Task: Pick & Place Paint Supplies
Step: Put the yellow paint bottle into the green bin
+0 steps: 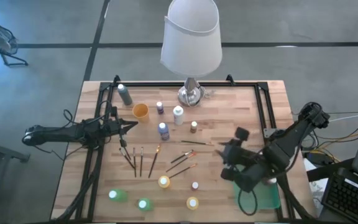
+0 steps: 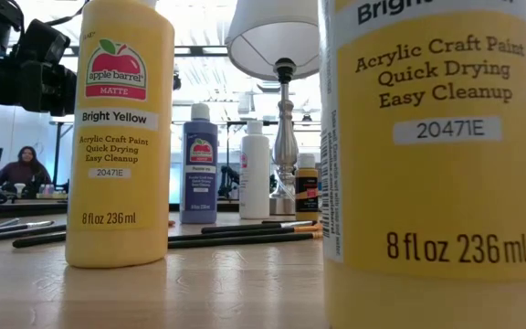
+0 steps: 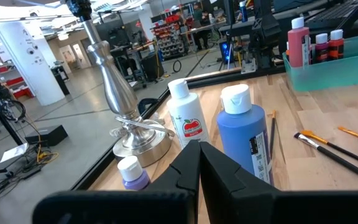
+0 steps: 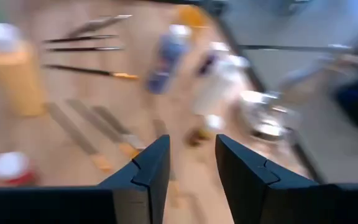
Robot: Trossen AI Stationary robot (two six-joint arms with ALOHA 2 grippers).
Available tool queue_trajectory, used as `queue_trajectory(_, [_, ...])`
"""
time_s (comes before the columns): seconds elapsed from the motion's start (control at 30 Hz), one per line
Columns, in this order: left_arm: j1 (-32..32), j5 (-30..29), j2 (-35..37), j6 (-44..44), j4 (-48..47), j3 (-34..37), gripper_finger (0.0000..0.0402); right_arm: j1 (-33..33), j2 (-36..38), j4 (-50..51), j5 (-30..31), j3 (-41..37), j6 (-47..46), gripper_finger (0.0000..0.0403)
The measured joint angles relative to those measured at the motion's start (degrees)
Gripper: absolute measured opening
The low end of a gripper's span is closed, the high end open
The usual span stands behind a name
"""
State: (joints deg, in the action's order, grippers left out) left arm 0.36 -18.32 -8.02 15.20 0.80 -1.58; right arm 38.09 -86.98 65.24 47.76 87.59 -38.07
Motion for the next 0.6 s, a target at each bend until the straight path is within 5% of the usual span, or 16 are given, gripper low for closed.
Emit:
queue_trajectory(0.23, [0.0,0.0,0.0,0.0,0.0,0.0,0.0013,-2.3,-0.3,-17.2,-24.1,0.0,12.1,0.015])
queue_trajectory(0.6, [0.0,0.0,0.0,0.0,0.0,0.0,0.0013,-0.2,-5.4,-21.2,-26.5,-0.1,12.9,0.0202])
